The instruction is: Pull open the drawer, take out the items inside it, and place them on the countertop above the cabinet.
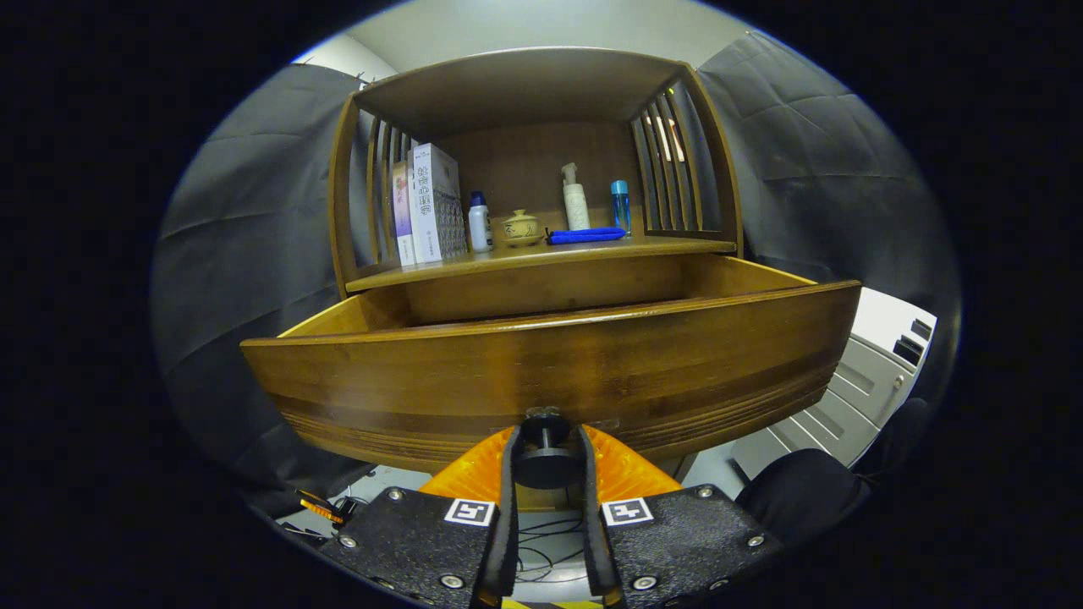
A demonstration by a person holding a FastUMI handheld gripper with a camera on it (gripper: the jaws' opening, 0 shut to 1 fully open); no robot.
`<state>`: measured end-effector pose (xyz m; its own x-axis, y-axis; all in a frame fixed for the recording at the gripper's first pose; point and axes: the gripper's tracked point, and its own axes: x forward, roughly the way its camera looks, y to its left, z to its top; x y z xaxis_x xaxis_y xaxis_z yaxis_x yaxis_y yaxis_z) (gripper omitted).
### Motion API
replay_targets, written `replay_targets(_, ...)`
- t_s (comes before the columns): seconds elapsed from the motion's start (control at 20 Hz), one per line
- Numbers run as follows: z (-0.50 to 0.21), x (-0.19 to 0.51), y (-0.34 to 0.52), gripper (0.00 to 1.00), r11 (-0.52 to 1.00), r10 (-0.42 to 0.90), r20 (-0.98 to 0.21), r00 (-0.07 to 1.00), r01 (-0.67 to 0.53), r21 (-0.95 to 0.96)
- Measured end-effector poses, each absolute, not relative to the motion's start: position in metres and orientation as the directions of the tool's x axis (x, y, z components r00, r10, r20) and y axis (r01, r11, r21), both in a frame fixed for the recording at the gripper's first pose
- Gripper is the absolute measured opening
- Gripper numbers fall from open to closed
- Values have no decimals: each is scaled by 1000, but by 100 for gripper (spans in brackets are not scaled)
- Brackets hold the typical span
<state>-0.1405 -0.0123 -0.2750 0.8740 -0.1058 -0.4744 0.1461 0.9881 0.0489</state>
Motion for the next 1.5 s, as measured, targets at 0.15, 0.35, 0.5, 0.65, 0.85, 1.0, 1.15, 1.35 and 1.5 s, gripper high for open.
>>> replay_targets(0.15,-274,-143,-10,32,989,-99,-475,874,140,51)
replay_targets(0.35,-273,-142,-9,35,987,-100,-475,874,147,61)
replay_targets(0.5,-260,-142,-4,45,987,-73,-464,883,131,95)
replay_targets(0.65,-219,-129,7,64,981,-29,-355,934,94,167)
replay_targets(0.85,-172,-125,5,89,991,-41,-273,961,73,109)
replay_targets(1.0,-147,-115,2,95,993,-43,-252,967,70,99)
replay_targets(1.15,-130,-101,-6,96,993,-50,-268,962,76,88)
replay_targets(1.35,-114,-75,-20,96,991,-87,-299,950,113,71)
replay_targets(1.5,-107,-55,-31,96,987,-115,-323,939,146,72)
